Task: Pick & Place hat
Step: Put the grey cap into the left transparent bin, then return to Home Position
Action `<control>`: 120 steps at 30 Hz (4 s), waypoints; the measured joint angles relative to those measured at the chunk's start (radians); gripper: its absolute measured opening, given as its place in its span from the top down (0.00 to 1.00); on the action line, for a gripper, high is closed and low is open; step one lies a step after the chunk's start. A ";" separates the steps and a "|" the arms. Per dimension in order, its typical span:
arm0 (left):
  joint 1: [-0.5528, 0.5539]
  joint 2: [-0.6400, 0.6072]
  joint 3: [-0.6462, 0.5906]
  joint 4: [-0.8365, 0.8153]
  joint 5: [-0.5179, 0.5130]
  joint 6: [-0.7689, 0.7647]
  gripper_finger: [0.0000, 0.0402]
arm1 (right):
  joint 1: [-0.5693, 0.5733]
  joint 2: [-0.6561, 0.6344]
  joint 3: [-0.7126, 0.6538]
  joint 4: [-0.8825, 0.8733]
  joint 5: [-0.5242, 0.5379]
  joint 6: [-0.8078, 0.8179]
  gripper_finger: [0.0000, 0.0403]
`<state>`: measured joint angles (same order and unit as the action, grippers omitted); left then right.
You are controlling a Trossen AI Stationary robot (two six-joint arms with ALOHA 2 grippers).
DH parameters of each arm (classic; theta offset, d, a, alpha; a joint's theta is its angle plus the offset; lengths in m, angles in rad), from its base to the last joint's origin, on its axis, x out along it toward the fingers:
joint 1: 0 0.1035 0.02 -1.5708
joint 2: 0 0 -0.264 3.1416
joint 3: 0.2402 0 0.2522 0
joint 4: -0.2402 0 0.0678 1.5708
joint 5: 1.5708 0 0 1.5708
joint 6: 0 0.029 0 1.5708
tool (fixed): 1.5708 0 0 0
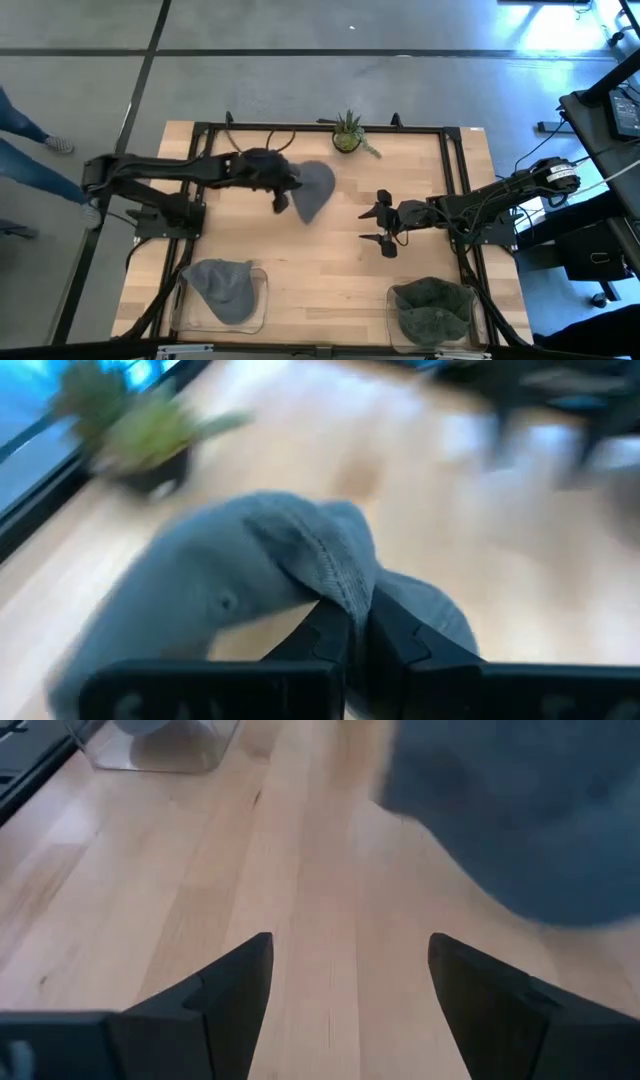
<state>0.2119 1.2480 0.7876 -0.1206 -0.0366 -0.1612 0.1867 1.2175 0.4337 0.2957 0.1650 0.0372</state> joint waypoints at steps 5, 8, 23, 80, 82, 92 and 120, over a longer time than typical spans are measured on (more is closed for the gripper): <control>-0.069 -0.131 0.001 -0.031 0.107 0.043 0.98 | 0.000 0.000 0.000 -0.002 0.000 0.004 0.34; -0.108 -0.185 0.036 -0.145 0.134 0.076 0.98 | 0.000 0.000 0.000 -0.002 0.002 0.003 0.34; -0.374 -0.119 0.505 -0.803 0.130 0.245 0.98 | -0.001 0.000 0.000 -0.013 0.090 0.034 0.34; -0.856 0.376 0.723 -1.258 0.414 0.169 0.93 | -0.001 0.000 0.000 -0.040 0.156 0.195 0.34; -0.856 0.386 0.723 -1.259 0.381 0.166 0.92 | -0.001 0.000 0.000 -0.040 0.156 0.195 0.34; -0.893 0.391 0.723 -1.267 0.262 0.188 0.88 | 0.000 0.000 0.000 -0.042 0.146 0.196 0.34; -0.898 0.012 0.582 -0.915 -0.068 0.147 0.64 | 0.001 0.000 0.000 -0.032 0.016 0.271 0.34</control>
<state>-0.6858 1.2601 1.3697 -1.0355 -0.1048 -0.0138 0.1875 1.2179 0.4339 0.2639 0.1814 0.3082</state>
